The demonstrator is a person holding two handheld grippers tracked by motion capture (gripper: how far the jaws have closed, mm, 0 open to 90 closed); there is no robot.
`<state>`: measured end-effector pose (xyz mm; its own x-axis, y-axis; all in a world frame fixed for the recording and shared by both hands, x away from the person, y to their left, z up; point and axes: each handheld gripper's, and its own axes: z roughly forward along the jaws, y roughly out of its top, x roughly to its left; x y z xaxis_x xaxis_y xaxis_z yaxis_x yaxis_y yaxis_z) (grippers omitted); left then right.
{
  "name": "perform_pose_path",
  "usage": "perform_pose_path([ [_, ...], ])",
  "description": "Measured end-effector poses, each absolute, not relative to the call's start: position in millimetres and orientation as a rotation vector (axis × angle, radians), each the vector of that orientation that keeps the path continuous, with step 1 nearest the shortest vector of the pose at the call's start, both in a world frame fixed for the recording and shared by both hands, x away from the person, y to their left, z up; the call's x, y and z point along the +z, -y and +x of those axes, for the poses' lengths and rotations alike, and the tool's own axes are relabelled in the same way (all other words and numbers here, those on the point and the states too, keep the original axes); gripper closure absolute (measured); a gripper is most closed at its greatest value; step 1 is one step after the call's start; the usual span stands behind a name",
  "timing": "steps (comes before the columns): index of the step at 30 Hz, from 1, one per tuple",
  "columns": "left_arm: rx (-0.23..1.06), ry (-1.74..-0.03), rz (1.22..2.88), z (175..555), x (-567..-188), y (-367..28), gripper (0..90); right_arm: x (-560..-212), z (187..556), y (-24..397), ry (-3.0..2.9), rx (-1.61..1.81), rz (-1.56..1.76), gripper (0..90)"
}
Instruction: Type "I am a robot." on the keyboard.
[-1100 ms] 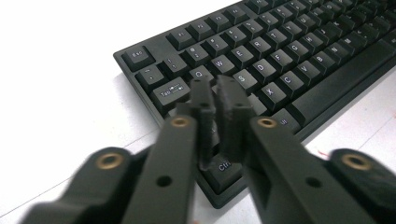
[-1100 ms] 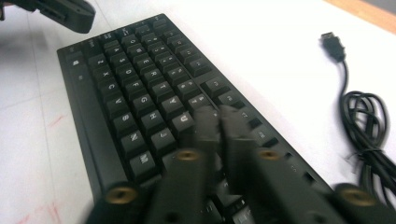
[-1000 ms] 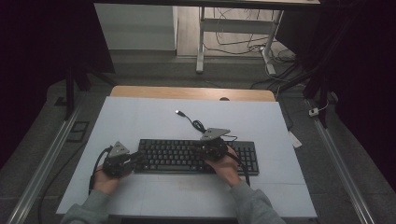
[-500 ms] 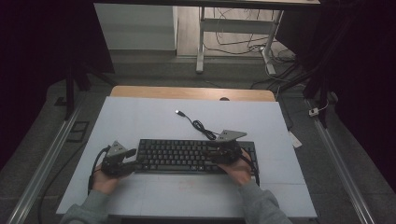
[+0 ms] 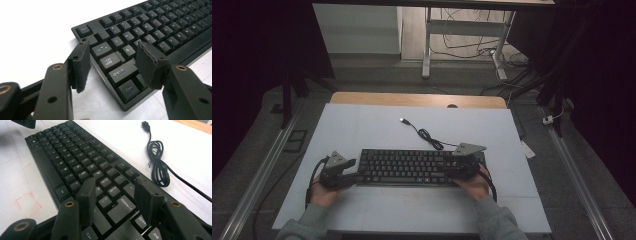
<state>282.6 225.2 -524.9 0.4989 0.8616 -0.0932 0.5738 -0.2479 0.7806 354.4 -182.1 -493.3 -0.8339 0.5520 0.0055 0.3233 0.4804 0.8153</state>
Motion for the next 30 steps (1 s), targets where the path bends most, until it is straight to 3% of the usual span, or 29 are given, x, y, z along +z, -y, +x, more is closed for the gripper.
perform_pose_path([
  [22, 0.388, -0.994, 2.049, 290.4, -495.3, -188.1, 45.8, -493.1, 342.6, 199.5, -2.446, 1.276, 0.762, 51.7],
  [30, 0.296, -0.909, 2.131, 308.6, -487.1, -164.3, 59.2, -494.9, 342.5, 200.9, -2.440, 1.281, 0.770, 51.6],
])
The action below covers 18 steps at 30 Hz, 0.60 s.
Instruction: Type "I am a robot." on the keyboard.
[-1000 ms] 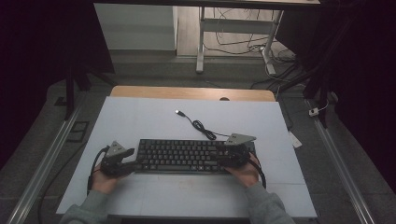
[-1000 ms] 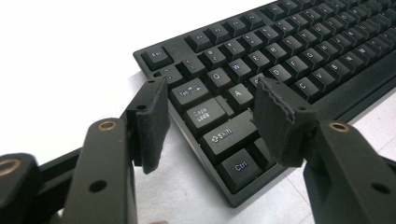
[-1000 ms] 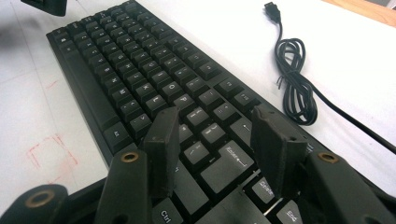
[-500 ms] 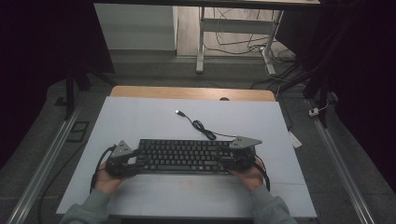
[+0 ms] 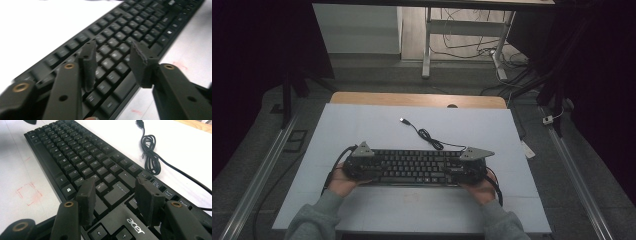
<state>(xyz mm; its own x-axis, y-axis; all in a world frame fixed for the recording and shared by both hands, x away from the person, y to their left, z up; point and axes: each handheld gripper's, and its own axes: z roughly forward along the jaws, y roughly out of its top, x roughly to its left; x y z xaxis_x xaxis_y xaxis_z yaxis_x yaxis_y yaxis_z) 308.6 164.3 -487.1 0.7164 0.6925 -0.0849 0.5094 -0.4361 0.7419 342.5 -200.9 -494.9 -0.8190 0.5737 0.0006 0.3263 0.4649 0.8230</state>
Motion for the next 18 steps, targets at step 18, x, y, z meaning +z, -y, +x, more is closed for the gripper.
perform_pose_path([
  [18, 0.221, -0.826, 2.261, 304.4, -513.3, -132.4, 88.1, -495.4, 344.2, 200.6, -2.441, 1.251, 0.758, 51.6],
])
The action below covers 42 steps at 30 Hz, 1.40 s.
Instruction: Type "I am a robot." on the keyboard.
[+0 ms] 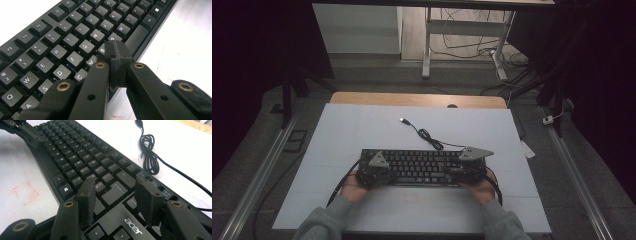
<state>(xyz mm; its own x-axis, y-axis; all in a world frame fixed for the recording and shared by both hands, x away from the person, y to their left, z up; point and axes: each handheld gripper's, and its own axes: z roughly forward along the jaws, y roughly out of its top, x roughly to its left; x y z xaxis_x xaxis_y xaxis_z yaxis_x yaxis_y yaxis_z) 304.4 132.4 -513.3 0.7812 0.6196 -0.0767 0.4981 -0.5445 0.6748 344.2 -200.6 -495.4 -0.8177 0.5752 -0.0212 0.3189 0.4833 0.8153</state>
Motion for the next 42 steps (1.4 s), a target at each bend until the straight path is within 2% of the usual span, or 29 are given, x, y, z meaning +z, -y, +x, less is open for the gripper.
perform_pose_path([
  [18, 0.228, -0.844, 2.278, 305.7, -520.0, -129.7, 88.1, -497.3, 344.9, 199.1, -2.454, 1.236, 0.757, 51.4],
  [24, 0.284, -0.841, 2.286, 303.0, -518.7, -127.3, 88.2, -497.6, 344.9, 198.9, -2.450, 1.242, 0.759, 51.4],
  [33, 0.314, -0.868, 2.150, 299.5, -499.6, -145.9, 88.0, -497.6, 345.7, 199.9, -2.449, 1.238, 0.759, 51.3],
  [36, 0.317, -0.894, 2.117, 300.2, -497.3, -153.6, 82.5, -497.2, 345.1, 199.6, -2.449, 1.227, 0.758, 51.2],
  [40, 0.337, -0.960, 2.039, 301.8, -493.7, -166.0, 61.8, -497.4, 345.2, 199.4, -2.451, 1.225, 0.759, 51.1],
  [41, 0.343, -0.976, 2.027, 302.4, -493.3, -169.1, 61.8, -497.4, 345.2, 199.4, -2.451, 1.225, 0.759, 51.1],
  [42, 0.345, -0.991, 2.017, 302.9, -493.0, -171.8, 55.2, -497.6, 345.3, 199.4, -2.452, 1.225, 0.759, 51.0],
])
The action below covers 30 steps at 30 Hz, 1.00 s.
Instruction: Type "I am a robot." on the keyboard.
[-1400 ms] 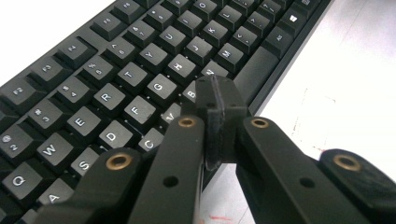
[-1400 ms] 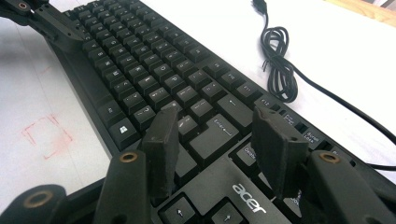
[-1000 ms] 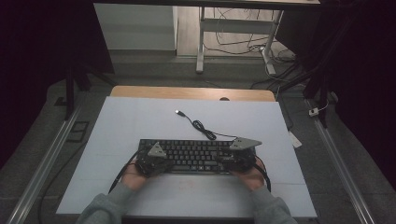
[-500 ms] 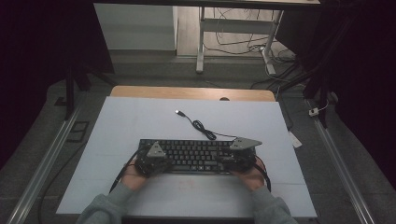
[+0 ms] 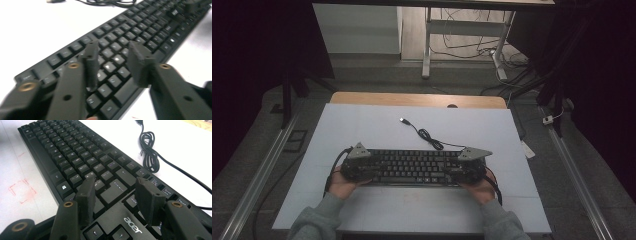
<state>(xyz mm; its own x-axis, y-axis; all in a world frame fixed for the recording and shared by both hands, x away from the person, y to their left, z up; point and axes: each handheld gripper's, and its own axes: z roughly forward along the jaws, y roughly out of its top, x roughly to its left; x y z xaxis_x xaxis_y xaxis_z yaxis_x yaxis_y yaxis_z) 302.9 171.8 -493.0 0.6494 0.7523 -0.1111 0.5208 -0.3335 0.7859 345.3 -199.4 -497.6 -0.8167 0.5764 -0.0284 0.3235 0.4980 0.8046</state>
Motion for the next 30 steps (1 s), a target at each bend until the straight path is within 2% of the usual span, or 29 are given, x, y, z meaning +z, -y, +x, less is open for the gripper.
perform_pose_path([
  [2, 0.351, -1.018, 2.006, 304.0, -493.1, -176.3, 52.2, -497.6, 345.3, 199.4, -2.452, 1.225, 0.758, 51.0],
  [3, 0.353, -1.031, 2.004, 304.5, -493.3, -178.2, 46.9, -497.6, 345.2, 199.3, -2.452, 1.224, 0.757, 50.9],
  [12, 0.372, -1.110, 1.991, 309.1, -493.1, -194.3, 34.6, -498.4, 345.4, 198.9, -2.459, 1.222, 0.755, 50.7],
  [23, 0.387, -1.162, 1.965, 310.6, -491.7, -205.4, 29.7, -498.5, 344.9, 197.6, -2.467, 1.211, 0.746, 50.5],
  [30, 0.387, -1.160, 1.970, 311.2, -492.4, -204.7, 30.2, -498.2, 344.7, 197.6, -2.465, 1.214, 0.747, 50.1],
])
